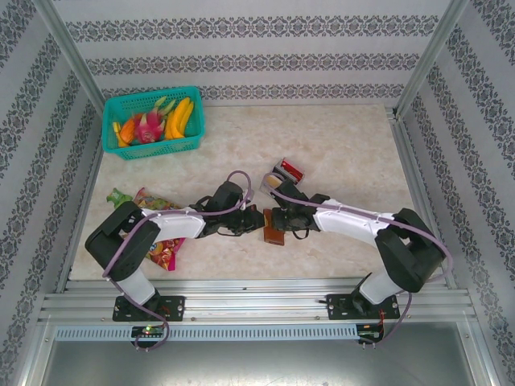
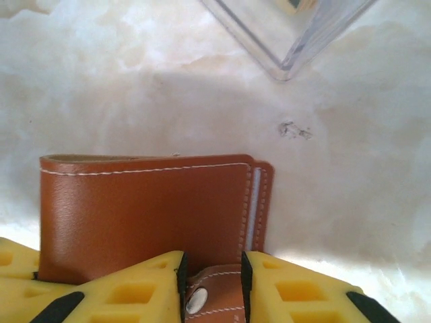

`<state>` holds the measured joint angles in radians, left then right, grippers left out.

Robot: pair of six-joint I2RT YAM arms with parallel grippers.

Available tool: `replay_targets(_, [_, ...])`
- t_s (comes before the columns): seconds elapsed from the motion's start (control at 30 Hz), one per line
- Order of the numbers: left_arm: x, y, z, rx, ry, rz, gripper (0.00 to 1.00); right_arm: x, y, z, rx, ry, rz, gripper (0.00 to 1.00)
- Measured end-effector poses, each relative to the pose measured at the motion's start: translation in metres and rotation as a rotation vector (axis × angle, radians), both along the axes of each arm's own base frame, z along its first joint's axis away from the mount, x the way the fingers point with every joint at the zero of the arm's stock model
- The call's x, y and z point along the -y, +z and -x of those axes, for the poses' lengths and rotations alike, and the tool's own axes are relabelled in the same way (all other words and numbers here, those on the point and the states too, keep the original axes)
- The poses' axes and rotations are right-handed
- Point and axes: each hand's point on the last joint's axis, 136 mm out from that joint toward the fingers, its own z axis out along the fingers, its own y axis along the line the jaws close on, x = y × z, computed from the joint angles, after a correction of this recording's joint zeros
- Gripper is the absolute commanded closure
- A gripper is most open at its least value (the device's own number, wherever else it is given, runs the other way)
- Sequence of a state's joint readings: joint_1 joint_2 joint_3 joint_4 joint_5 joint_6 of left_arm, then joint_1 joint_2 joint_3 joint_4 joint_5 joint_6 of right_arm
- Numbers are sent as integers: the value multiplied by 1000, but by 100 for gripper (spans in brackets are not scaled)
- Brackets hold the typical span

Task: Put the credit cards into the card holder

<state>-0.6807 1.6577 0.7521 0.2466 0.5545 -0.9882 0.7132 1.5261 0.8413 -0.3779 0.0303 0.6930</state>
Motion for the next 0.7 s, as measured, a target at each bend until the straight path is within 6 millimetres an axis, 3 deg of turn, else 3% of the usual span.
replay_targets(0.13, [-4,5,-2,15,15,3,100,51,-24,11,-68,-83,141,72])
replay_targets(0.2, [-4,6,-2,15,14,3,100,66,-30,19,-102,-97,186,71])
replay_targets(0.33, [-5,4,-1,16,7,-6,100,65,-23,21,-93,-95,172,68])
replay_targets(0.53, [-7,2,1,7,3,-19,100,44,14,5,-10,-94,-25,48])
replay_targets(0.7, [-5,4,-1,8,3,-18,100,36,13,0,-36,-104,-127,40])
